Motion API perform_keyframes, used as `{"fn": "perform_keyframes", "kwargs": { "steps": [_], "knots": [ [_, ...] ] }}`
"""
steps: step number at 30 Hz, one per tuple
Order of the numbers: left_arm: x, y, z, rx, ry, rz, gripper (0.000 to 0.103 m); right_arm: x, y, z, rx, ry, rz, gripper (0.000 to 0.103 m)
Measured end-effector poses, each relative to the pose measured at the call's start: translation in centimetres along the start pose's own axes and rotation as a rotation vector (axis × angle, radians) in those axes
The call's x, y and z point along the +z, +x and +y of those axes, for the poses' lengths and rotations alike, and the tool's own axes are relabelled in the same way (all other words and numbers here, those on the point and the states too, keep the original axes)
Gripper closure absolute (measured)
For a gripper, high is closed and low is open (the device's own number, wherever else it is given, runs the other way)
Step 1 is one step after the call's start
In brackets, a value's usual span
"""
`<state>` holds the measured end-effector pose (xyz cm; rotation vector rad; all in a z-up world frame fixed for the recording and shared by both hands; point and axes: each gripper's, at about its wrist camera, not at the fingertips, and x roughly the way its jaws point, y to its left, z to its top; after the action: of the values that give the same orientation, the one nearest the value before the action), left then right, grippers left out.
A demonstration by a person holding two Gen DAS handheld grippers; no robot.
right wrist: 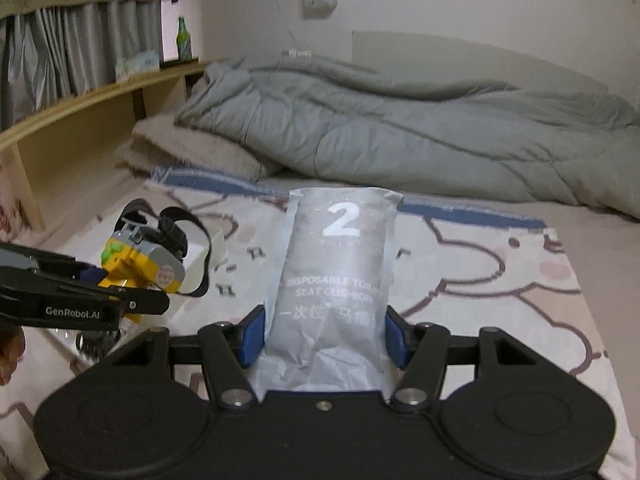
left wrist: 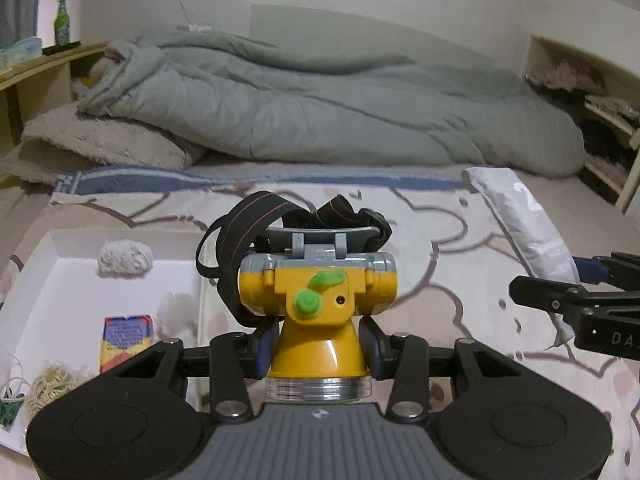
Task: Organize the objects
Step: 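Lift and carry the headlamp with the left tool while the right tool carries the pouch toward the tray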
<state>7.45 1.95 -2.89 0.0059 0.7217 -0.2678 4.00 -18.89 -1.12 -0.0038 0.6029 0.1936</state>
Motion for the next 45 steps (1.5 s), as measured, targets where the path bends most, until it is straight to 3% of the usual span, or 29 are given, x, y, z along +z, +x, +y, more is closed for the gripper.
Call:
{"fn": "perform_keyframes", "kwargs": {
  "steps": [17, 26, 37, 45],
  "knots": [
    [1.6, -0.7, 3.1, 0.061, -0.059, -0.066, 0.058, 2.2, 0.6, 0.2, -0.024, 0.007, -0.063, 0.042],
    [2.4, -1.8, 7.3, 0.122, -0.124, -0.101, 0.058, 3.7, 2.5, 1.4, -0.029, 0.030, -0.075, 0.042],
    [2.3, -2.6, 14.6, 0.259, -0.139, -0.116, 0.058, 4.9, 5.1, 6.7, 0.068, -0.003, -0.083, 0.042],
    [1.2, -2.0, 20.2, 0.303, -0.150, -0.089, 0.058, 5.2, 7.4, 11.3, 0.122, -0.056, -0.083, 0.041]
  ]
}}
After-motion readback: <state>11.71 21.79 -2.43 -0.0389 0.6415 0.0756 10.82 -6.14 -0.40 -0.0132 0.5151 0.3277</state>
